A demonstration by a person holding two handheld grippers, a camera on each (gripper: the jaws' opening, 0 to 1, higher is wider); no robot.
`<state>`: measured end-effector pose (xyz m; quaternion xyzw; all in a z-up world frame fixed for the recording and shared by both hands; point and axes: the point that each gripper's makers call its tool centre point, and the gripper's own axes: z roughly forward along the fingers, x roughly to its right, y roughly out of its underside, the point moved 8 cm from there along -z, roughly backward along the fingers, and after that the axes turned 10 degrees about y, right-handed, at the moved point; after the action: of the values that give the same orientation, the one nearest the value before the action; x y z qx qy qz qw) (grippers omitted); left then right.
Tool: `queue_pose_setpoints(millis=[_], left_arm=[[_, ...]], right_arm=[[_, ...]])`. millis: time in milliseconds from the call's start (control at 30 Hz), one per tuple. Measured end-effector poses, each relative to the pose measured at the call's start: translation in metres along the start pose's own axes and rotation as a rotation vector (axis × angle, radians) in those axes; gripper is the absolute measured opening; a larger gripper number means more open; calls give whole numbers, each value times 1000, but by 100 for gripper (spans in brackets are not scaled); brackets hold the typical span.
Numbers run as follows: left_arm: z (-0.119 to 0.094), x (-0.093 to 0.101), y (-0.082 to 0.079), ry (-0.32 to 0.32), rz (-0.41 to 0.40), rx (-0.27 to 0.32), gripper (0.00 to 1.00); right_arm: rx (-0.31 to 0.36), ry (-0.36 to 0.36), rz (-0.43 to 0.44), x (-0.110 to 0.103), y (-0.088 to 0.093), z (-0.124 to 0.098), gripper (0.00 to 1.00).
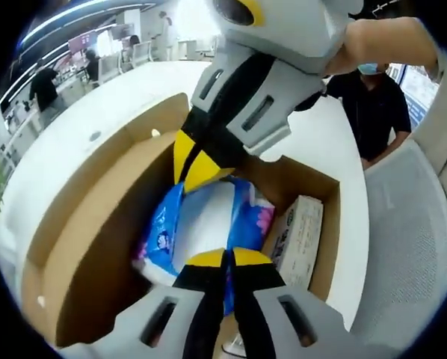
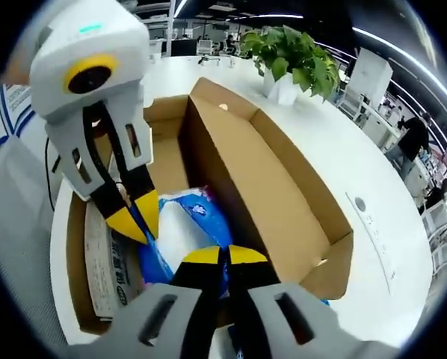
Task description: Operate the shoe box by opening the lid, removing the specified soft item, and placing it in the target area until the item is outside and the box remains undamaged.
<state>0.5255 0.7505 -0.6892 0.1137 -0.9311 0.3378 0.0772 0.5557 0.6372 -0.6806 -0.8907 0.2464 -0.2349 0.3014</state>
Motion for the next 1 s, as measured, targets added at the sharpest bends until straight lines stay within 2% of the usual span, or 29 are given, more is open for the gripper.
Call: queue_pose_setpoints(millis=[300,600,1000], left_arm=[[-10,3,-2,-25,-1,18,0],[-24,8,-6,-59,-10,48,0],[-48,17,-22,-94,12,86,0]], right_arm=[[21,5,-19,0,-7,-7,0],[58,10,-41,1,-22,-18,0],[102,27,-75,8,-41,-39,0]])
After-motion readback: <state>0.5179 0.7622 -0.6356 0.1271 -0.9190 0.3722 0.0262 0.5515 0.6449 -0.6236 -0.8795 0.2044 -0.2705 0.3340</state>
